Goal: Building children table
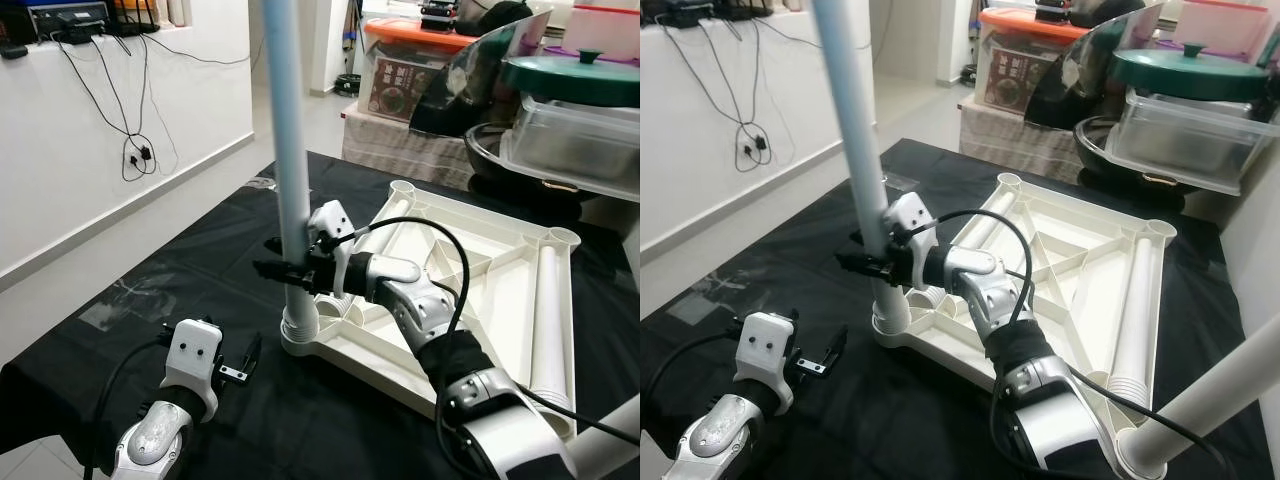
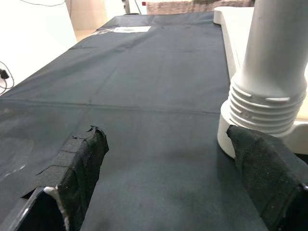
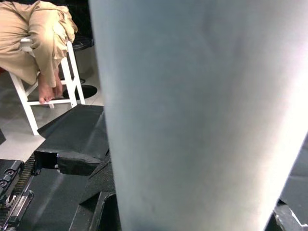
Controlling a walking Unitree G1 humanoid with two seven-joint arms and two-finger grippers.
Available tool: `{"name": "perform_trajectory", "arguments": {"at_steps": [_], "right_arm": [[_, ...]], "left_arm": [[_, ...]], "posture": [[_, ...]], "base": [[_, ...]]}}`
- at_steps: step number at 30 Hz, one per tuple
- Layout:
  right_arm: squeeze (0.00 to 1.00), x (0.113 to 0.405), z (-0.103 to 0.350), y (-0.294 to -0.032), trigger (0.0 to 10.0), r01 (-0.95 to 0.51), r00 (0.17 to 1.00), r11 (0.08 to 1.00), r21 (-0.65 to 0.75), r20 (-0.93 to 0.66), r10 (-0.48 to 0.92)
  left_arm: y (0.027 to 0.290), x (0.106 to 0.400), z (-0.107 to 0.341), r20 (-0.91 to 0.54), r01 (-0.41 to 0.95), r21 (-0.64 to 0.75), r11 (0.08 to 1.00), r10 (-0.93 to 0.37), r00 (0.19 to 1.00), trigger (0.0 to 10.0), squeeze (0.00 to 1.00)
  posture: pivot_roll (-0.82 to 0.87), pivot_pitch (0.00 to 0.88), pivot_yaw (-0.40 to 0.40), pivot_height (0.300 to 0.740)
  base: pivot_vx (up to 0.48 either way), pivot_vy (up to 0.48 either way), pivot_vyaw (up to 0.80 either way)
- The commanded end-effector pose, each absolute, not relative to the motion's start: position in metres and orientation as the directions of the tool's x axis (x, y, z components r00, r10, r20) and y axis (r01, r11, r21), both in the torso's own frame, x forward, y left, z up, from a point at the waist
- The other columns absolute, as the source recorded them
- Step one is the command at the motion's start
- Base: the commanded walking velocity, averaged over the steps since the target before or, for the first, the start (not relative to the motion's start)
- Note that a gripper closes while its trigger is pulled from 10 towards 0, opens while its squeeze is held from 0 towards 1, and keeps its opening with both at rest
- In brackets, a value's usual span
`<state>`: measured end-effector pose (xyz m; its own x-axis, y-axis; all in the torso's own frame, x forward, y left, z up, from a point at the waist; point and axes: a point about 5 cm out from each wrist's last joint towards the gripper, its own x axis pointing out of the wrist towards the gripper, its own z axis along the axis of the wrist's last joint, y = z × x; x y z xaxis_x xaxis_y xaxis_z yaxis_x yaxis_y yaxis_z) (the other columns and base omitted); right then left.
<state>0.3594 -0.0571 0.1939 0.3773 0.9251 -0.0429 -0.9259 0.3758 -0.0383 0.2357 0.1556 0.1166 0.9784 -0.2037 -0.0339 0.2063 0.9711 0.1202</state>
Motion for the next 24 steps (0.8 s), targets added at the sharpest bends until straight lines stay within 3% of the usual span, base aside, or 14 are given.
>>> {"name": "perform_trajectory", "arguments": {"at_steps": [1, 13, 24], "right_arm": [[0.0, 0.36, 0.18, -0.062, 10.0, -0.92, 0.387, 0.391, 0.024, -0.082, 0.918], [0.0, 0.357, 0.174, -0.063, 10.0, -0.911, 0.401, 0.402, 0.093, -0.032, 0.915], [0.0, 0.347, 0.172, -0.063, 10.0, -0.911, 0.412, 0.411, 0.018, 0.047, 0.91]], "left_arm": [[0.156, 0.234, 0.111, -0.059, 0.206, 0.121, 0.971, -0.2, 0.978, 10.0, 0.0], [0.156, 0.231, 0.109, -0.064, 0.199, 0.117, 0.973, -0.193, 0.979, 10.0, 0.0], [0.156, 0.233, 0.108, -0.067, 0.204, 0.115, 0.972, -0.198, 0.978, 10.0, 0.0]], "posture": [[0.12, 0.0, -0.106, 0.74], [0.12, 0.0, -0.107, 0.74], [0.1, 0.0, -0.092, 0.74]], "base": [[0.0, 0.0, 0.0], [0.0, 0.0, 0.0], [0.0, 0.0, 0.0]]}}
